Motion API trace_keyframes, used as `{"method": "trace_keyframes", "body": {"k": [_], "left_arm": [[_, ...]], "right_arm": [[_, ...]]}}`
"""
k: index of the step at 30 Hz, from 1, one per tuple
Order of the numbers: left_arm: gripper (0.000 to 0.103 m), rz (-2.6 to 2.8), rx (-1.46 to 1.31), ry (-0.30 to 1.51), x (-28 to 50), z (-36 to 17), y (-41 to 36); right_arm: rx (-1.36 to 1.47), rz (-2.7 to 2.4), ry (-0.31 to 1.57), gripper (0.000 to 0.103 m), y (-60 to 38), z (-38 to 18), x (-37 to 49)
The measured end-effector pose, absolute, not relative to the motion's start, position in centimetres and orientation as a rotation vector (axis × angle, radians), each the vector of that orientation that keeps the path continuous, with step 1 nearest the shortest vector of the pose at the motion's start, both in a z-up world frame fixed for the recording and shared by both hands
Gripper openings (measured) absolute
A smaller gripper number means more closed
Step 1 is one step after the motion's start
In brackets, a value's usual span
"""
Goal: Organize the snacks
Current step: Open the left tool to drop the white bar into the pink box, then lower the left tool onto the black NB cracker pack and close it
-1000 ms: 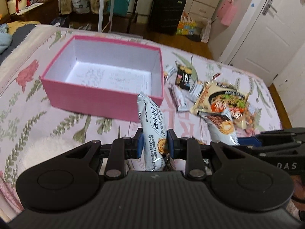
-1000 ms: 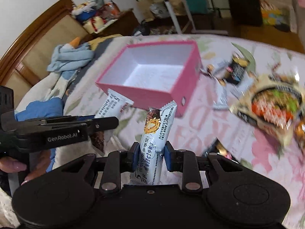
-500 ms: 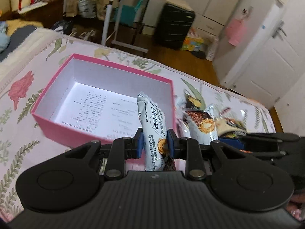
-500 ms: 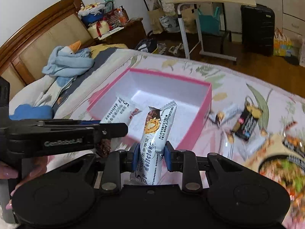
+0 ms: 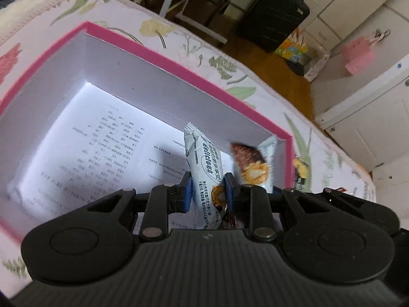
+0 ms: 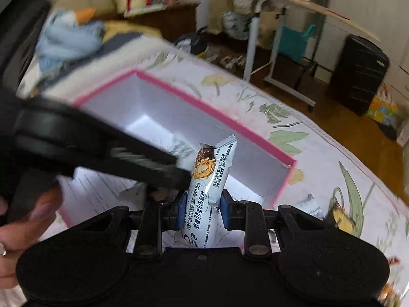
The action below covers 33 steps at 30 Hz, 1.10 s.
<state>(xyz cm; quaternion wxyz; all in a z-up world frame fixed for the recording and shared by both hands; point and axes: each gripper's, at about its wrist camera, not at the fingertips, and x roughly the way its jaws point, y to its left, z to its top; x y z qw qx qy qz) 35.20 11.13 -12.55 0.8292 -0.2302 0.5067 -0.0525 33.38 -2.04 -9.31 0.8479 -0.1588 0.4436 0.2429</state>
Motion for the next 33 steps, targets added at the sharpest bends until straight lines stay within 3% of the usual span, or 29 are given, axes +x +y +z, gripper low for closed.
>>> {"method": "trace_keyframes", "body": {"k": [9,12,14,26,33], "left_arm": [[0.026,-0.096,-0.44,1.152,37.4,-16.2,10.2],[0.029,-0.084,-0.439,1.158,37.4,-16.4,10.4],[0.037,-0.087,-0.434,1.147,37.2,-16.0,10.5],[0.041,-0.192,-0.255,0.968,30.4,-7.5,10.5],[0.041,-0.279,-0.018,0.906,24.0,-1.9,6.4]], "right_arm": [[-0.483,0.48,0.984,0.033,-0.6,-11.8,34.6],[-0.506,0.471,0.973,0.037,-0.4,-11.7,34.2],[-0.484,0.465,0.954,0.037,-0.8,-11.0,33.7],[-0.102,0.492,0.884,0.039,-10.4,-2.8,24.7],[-0.065,0.492,0.942,0.045,-15.8,1.3,20.3]]}}
